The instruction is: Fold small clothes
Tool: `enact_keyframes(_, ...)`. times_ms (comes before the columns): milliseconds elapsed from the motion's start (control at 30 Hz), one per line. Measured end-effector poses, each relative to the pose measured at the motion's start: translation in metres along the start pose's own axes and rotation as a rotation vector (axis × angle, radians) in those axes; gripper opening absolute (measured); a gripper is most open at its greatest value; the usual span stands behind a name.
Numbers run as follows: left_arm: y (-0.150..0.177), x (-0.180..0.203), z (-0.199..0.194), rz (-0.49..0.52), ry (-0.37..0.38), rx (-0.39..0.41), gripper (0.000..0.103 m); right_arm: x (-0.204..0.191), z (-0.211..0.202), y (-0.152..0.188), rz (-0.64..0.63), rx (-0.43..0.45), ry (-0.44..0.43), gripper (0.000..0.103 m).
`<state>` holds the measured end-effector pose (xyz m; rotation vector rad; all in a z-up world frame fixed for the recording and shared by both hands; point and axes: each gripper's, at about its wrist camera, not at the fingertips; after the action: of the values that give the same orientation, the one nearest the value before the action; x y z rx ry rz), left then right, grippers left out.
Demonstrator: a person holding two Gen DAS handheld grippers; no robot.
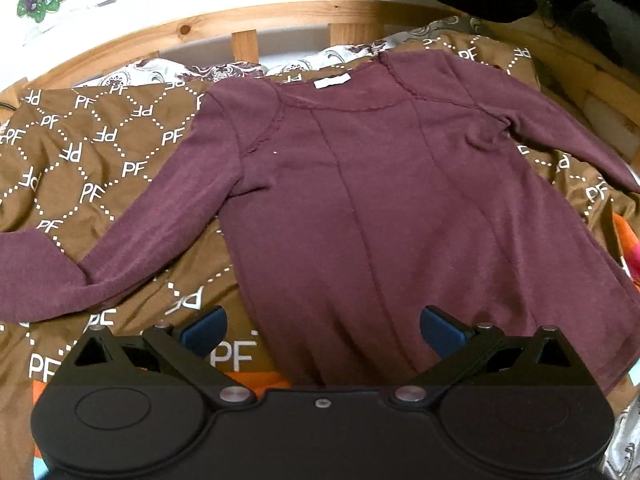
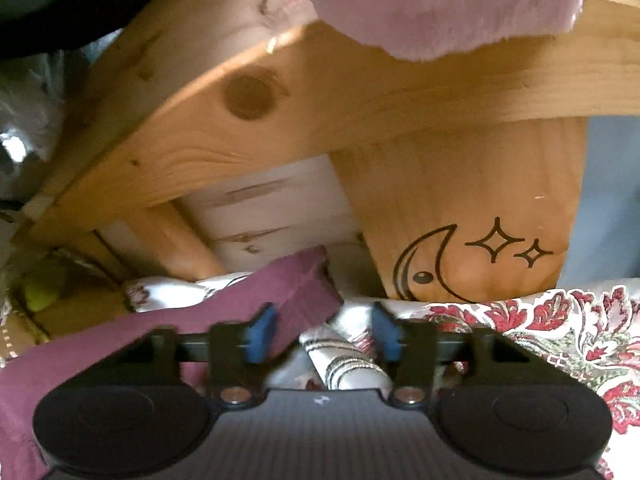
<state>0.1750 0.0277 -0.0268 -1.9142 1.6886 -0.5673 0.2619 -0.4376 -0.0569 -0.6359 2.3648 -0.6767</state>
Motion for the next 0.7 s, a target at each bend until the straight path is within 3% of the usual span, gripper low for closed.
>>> enact_keyframes(33, -0.001, -0.001, 0.001, 0.0, -0.006, 0.0, 0.102, -0.001, 0.002, 0.003, -0.003, 0.015, -0.006, 0.028)
enact_keyframes(133, -0.004, -0.005, 0.001, 0.0, -0.019, 0.002, 0.102, -0.006, -0.007, 0.014, -0.059, 0.101, -0.031, 0.017)
enact_keyframes(400, -0.013, -0.025, -0.01, -0.067, -0.031, 0.047, 0.102, -0.069, -0.075, 0.059, -0.561, 0.462, -0.135, 0.014)
enact_keyframes(567, -0.011, -0.047, -0.023, -0.112, -0.036, 0.087, 0.102, -0.124, -0.124, 0.095, -0.826, 0.568, -0.368, 0.013)
enact_keyframes(700, -0.007, -0.07, -0.026, -0.139, -0.051, 0.089, 0.102, -0.167, -0.152, 0.156, -1.13, 0.589, -0.518, 0.012)
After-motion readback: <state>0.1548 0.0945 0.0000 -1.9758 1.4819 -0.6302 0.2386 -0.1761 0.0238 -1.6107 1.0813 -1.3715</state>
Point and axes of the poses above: each gripper's, at about its wrist camera, not at the fingertips, and z roughly the way its jaws point, x to its right, y to its underside, and after that the axes turned 5 degrees about -x, right-handed
